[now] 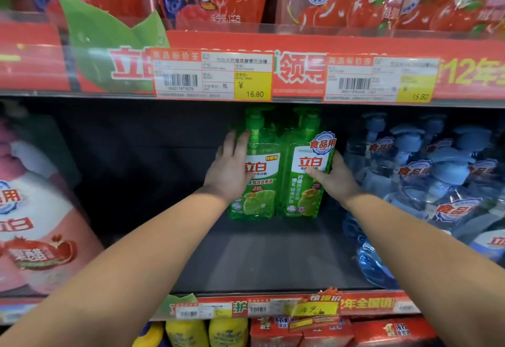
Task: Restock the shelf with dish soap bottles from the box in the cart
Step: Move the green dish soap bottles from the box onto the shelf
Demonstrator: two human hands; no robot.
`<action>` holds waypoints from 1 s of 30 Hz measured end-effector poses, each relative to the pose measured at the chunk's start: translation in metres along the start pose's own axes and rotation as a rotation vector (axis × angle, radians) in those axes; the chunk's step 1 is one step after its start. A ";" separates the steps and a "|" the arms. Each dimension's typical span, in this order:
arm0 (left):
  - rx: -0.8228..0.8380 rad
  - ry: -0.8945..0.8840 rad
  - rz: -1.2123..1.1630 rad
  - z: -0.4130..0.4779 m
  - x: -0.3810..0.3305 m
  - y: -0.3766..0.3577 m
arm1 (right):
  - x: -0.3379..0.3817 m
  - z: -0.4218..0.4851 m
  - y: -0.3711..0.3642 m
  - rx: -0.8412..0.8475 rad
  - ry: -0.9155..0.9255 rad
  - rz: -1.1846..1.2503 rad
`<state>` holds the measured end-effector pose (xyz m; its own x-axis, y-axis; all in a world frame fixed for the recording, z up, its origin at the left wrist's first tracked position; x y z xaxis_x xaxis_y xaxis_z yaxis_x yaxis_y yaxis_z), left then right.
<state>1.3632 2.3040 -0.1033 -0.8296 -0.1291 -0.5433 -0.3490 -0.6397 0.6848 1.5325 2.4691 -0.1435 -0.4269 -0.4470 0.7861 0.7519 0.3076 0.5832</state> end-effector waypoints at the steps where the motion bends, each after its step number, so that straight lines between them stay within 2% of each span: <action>1: 0.002 -0.003 0.007 0.000 -0.001 -0.001 | 0.001 -0.001 0.000 -0.004 -0.013 -0.014; 6: 0.042 -0.001 -0.016 -0.001 -0.002 -0.002 | 0.010 -0.009 0.007 -0.036 -0.042 -0.166; 10: 0.135 0.029 -0.062 -0.002 0.000 -0.002 | 0.021 -0.024 0.007 -0.056 -0.081 -0.361; 13: 0.103 0.067 0.048 -0.006 0.001 0.012 | 0.036 -0.041 0.008 -0.057 -0.099 -0.574; 16: 0.040 -0.020 0.207 -0.017 -0.011 0.028 | 0.061 -0.060 0.003 -0.001 0.023 -0.925; 19: 0.157 -0.122 0.375 -0.037 -0.018 0.022 | 0.077 -0.082 -0.022 0.146 0.218 -1.199; 21: 0.257 -0.145 0.456 -0.057 -0.017 0.016 | 0.079 -0.096 -0.035 0.230 0.255 -1.257; 24: 0.335 -0.090 0.512 -0.092 -0.011 0.017 | 0.085 -0.115 -0.049 0.293 0.281 -1.295; 30: 0.355 0.062 0.593 -0.156 0.003 0.044 | 0.108 -0.162 -0.079 0.370 0.447 -1.302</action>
<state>1.4132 2.1568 -0.1508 -0.9012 -0.4307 -0.0475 0.0257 -0.1625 0.9864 1.5083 2.2601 -0.1382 -0.4557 -0.7781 -0.4323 -0.2494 -0.3546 0.9011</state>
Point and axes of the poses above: each hand's wrist, its own z-axis towards the middle knuckle, its own y-axis out of the back of the hand, x = y × z, the point moved 10 cm from there along z, towards the middle knuckle, and after that the axes turned 14 degrees about -z, right-handed, at the moved point
